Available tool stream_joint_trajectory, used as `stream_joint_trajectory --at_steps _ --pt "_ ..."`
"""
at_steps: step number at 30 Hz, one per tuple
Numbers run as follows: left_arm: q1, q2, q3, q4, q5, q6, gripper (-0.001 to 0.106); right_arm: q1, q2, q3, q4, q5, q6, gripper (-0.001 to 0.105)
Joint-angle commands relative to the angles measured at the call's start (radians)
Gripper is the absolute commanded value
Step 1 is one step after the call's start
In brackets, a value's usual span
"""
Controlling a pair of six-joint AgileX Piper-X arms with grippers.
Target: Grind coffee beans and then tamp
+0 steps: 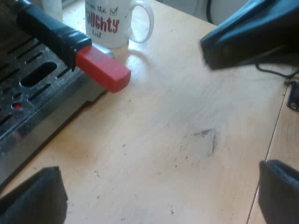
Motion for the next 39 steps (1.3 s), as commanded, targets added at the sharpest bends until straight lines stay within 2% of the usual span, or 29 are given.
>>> stream_joint_trajectory --at_steps 1,6,10,12,20,34,37,39 --pt "-0.005 0.002 -0.004 -0.036 0.016 -0.002 0.086 -0.001 0.049 -0.002 -0.055 0.02 0.017 0.0" --pt "-0.005 0.002 -0.004 -0.043 0.016 -0.002 0.086 -0.001 0.131 -0.002 -0.137 0.073 0.078 0.0" --pt "-0.005 0.002 -0.004 -0.039 0.044 -0.002 0.086 -0.001 0.189 -0.002 -0.187 0.121 0.138 0.0" --pt "-0.005 0.002 -0.004 -0.037 0.044 -0.002 0.086 -0.001 0.212 -0.002 -0.22 0.126 0.149 0.0" --pt "-0.005 0.002 -0.004 -0.031 0.044 -0.002 0.086 -0.001 0.299 -0.002 -0.295 0.248 0.164 0.0" --pt "-0.005 0.002 -0.004 -0.031 0.044 -0.002 0.086 -0.001 0.382 -0.002 -0.367 0.251 0.164 0.0" --pt "-0.005 0.002 -0.004 -0.031 0.044 -0.002 0.086 -0.004 0.384 -0.002 -0.367 0.316 0.164 0.0" --pt "-0.005 0.002 -0.004 -0.031 0.044 -0.002 0.086 -0.017 0.384 -0.002 -0.367 0.313 0.164 0.0"
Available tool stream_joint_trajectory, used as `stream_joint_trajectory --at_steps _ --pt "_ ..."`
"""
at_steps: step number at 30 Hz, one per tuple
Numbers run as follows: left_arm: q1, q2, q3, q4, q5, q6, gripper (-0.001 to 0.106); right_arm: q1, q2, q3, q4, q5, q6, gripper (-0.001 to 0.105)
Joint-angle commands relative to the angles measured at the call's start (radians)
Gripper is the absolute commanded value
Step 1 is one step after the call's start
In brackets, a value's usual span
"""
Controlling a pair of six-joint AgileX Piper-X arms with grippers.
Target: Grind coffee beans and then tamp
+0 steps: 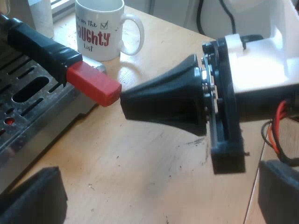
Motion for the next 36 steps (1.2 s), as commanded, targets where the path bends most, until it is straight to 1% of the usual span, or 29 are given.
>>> stream_joint_trajectory --at_steps 1,3,8,16,25,33,36 --pt "-0.005 0.002 -0.003 -0.003 0.013 -0.002 0.086 -0.023 0.0 -0.002 -0.008 0.017 0.003 0.0" --pt "-0.005 0.002 -0.003 -0.003 0.013 -0.002 0.086 -0.036 0.0 -0.002 -0.013 0.003 0.003 0.0" --pt "-0.005 0.002 -0.003 -0.003 0.013 -0.002 0.086 -0.074 0.0 -0.002 -0.041 0.022 -0.004 0.0" --pt "-0.005 0.002 -0.003 -0.003 0.013 -0.002 0.086 -0.072 0.0 -0.002 -0.037 0.159 -0.004 0.0" --pt "-0.005 0.002 -0.003 -0.003 0.014 -0.002 0.086 -0.076 0.0 -0.002 -0.037 0.263 -0.004 0.0" --pt "-0.005 0.002 -0.003 -0.003 0.014 -0.002 0.086 -0.135 0.0 -0.002 -0.046 0.249 -0.004 0.0" --pt "-0.005 0.002 -0.003 -0.003 0.014 -0.002 0.086 -0.139 0.0 -0.002 -0.046 0.262 -0.007 0.0"
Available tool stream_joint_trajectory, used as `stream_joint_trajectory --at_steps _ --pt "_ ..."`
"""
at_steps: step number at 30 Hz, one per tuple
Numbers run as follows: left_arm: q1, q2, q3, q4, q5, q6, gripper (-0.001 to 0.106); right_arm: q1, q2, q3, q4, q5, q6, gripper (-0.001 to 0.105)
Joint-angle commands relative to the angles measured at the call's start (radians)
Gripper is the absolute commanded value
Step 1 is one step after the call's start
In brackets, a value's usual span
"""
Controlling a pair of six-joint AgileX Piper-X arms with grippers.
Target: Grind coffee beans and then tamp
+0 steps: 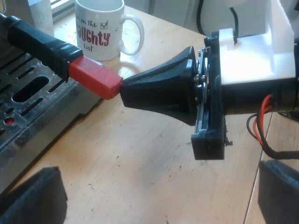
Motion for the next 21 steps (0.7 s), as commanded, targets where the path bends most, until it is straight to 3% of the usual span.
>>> stream_joint_trajectory --at_steps 1,15,21 --pt "-0.005 0.002 -0.003 -0.003 0.014 -0.002 0.086 -0.072 -0.004 -0.009 -0.044 0.199 -0.005 0.0" --pt "-0.005 0.002 -0.003 -0.003 0.014 -0.002 0.086 -0.072 -0.004 -0.009 -0.044 0.202 -0.01 0.0" --pt "-0.005 0.002 -0.003 -0.003 0.014 -0.002 0.086 -0.072 -0.004 -0.009 -0.022 0.143 -0.01 0.0"
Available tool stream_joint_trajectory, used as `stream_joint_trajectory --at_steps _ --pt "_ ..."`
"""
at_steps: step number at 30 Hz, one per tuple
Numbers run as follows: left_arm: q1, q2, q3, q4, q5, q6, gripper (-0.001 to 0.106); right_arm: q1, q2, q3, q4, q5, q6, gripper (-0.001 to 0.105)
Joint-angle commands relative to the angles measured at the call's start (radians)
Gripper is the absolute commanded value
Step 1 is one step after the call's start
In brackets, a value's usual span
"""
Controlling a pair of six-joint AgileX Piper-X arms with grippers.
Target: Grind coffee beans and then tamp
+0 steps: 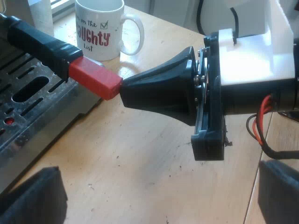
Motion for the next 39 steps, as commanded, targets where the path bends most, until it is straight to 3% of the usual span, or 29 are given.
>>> stream_joint_trajectory --at_steps 1,11,21,29,32,35,37,39 --pt "-0.005 0.002 -0.003 -0.003 0.014 -0.002 0.086 -0.068 -0.004 -0.01 -0.017 0.146 -0.001 0.0" --pt "-0.005 0.002 -0.003 -0.003 0.014 -0.002 0.086 -0.006 -0.004 -0.01 0.063 0.083 -0.001 0.0" --pt "-0.005 0.002 -0.003 -0.003 0.014 -0.002 0.086 0.09 -0.006 -0.01 0.235 0.056 0.12 0.0" --pt "-0.005 0.002 -0.003 -0.003 0.016 -0.002 0.086 0.175 -0.047 -0.017 0.31 0.015 0.122 0.0" --pt "-0.005 -0.005 -0.017 0.0 0.048 -0.002 0.086 0.189 -0.089 -0.025 0.364 0.003 0.126 0.003" --pt "-0.005 -0.035 -0.031 0.0 0.043 -0.002 0.086 0.189 -0.149 -0.025 0.41 -0.031 0.138 0.022" --pt "-0.005 -0.066 -0.034 0.0 0.027 -0.002 0.086 0.189 -0.2 -0.029 0.442 -0.031 0.142 0.045" --pt "-0.005 -0.083 -0.033 0.0 0.014 -0.002 0.086 0.187 -0.227 -0.038 0.469 -0.031 0.142 0.056"
